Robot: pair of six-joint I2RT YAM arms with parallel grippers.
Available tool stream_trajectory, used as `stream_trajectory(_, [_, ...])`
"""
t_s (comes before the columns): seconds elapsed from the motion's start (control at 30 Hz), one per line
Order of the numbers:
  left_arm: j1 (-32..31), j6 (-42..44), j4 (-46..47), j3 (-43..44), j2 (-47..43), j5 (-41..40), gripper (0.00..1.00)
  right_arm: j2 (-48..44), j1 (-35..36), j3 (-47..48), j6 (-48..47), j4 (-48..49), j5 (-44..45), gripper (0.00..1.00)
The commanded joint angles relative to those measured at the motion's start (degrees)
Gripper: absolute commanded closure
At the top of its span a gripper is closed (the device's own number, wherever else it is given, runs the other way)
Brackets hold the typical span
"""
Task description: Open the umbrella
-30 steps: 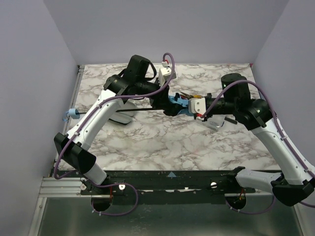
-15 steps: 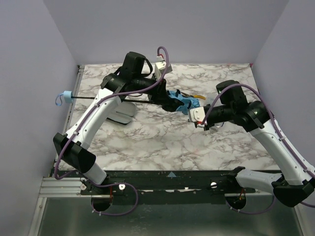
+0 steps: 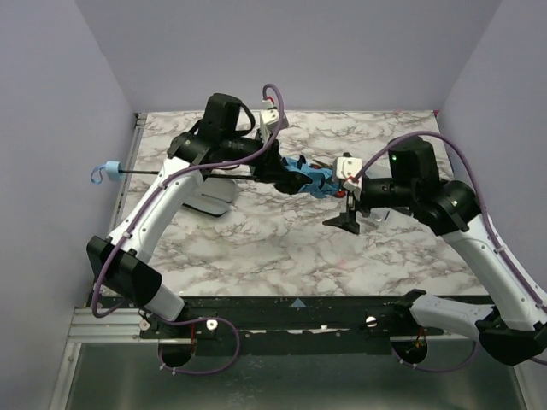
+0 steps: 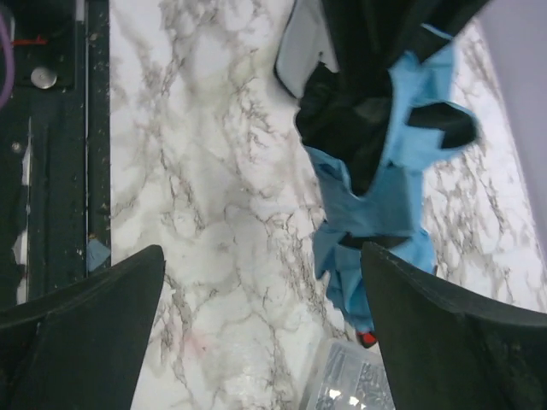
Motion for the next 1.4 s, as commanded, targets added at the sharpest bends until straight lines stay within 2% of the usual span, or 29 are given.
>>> stream_trajectory(0.0, [1.63, 13.78, -2.69, -0.41, -5.07, 6.52, 1.0, -5.65, 0.24, 0.3, 16.02, 9.72, 7.37, 0.0])
stream_trajectory(0.1, [1.6, 20.69, -9.25, 1.94, -4.92, 7.4, 1.0, -4.77, 0.19, 0.8, 16.27, 8.29, 9.4, 0.0])
stream_trajectory(0.2, [1.1, 25.66, -15.09, 5.09, -3.9, 8.93, 1.0, -2.22, 0.24, 1.45, 14.6, 5.76, 7.84, 0.0])
stream_trajectory(0.3, [0.35, 26.17, -15.38, 6.02, -4.08, 9.38, 1.0, 0.35, 0.25, 1.65, 14.54, 5.99, 5.36, 0.0])
stream_trajectory(0.4, [0.17, 23.58, -11.83, 5.26, -5.11, 10.08, 1.0, 2.07, 0.24, 0.95, 12.57, 5.16, 2.24, 0.0])
stream_trajectory(0.53, [0.17, 23.18, -10.08, 4.11, -6.68, 11.85, 1.0, 1.85, 0.17, -2.58, 10.16, 7.01, 1.63, 0.01])
stream_trajectory(0.57, [0.24, 23.49, -9.92, 2.95, -7.36, 12.15, 1.0, 1.71, 0.24, -2.58, 10.94, 8.53, -0.07, 0.22])
stream_trajectory(0.67, [0.26, 23.98, -9.54, 1.9, -8.16, 12.4, 1.0, 1.05, 0.24, -3.63, 10.28, 9.35, -0.35, 0.59])
stream_trajectory(0.7, [0.26, 23.61, -8.96, 1.31, -8.49, 12.38, 1.0, 0.82, 0.24, -3.99, 10.02, 9.54, -0.43, 0.75])
stream_trajectory(0.73, [0.28, 23.38, -8.21, 0.86, -8.84, 11.81, 1.0, 0.68, 0.24, -4.16, 10.02, 9.45, -0.52, 0.94])
stream_trajectory(0.77, [0.26, 22.65, -7.26, 0.19, -9.09, 10.67, 1.0, 0.64, 0.23, -4.03, 10.68, 9.81, -0.56, 1.0])
stream_trajectory(0.8, [0.31, 21.78, -6.21, -0.09, -9.37, 8.97, 0.97, 0.74, 0.24, -3.91, 12.08, 10.43, -0.52, 1.0])
stream_trajectory(0.9, [-0.03, 22.25, -8.24, 2.79, -8.27, 4.39, 0.48, 1.45, 0.24, -3.5, 16.91, 12.21, 0.61, 1.0])
stream_trajectory(0.93, [-0.36, 23.29, -10.28, 5.14, -7.6, 3.01, 0.4, 1.83, 0.24, -3.33, 18.04, 12.39, 1.1, 1.0])
stream_trajectory(1.0, [-0.84, 25.34, -13.32, 8.86, -6.51, 1.73, 0.32, 2.72, 0.24, -2.95, 19.52, 12.21, 1.8, 1.0])
stream_trajectory(1.07, [-0.89, 26.89, -13.54, 10.03, -7.07, 1.67, 0.31, 3.87, 0.24, -1.88, 20.22, 10.86, 2.45, 1.0])
stream_trajectory(1.13, [-0.97, 25.95, -8.81, 7.44, -9.41, 1.83, 0.32, 5.22, 0.24, -0.78, 21.35, 9.64, 2.82, 1.0])
stream_trajectory(1.2, [-1.55, 25.4, -1.84, 2.44, -12.82, 2.11, 0.38, 6.05, 0.24, -0.15, 21.68, 9.04, 2.52, 1.0])
stream_trajectory(1.27, [-4.34, 27.89, 2.46, -1.93, -15.86, -1.09, 0.45, 6.34, 0.2, 0.07, 22.37, 9.38, 2.47, 1.0])
stream_trajectory(1.37, [-10.9, 37.15, -2.38, -2.58, -15.59, -7.33, 0.53, 6.71, 0.23, 0.5, 23.27, 9.71, 2.43, 1.0])
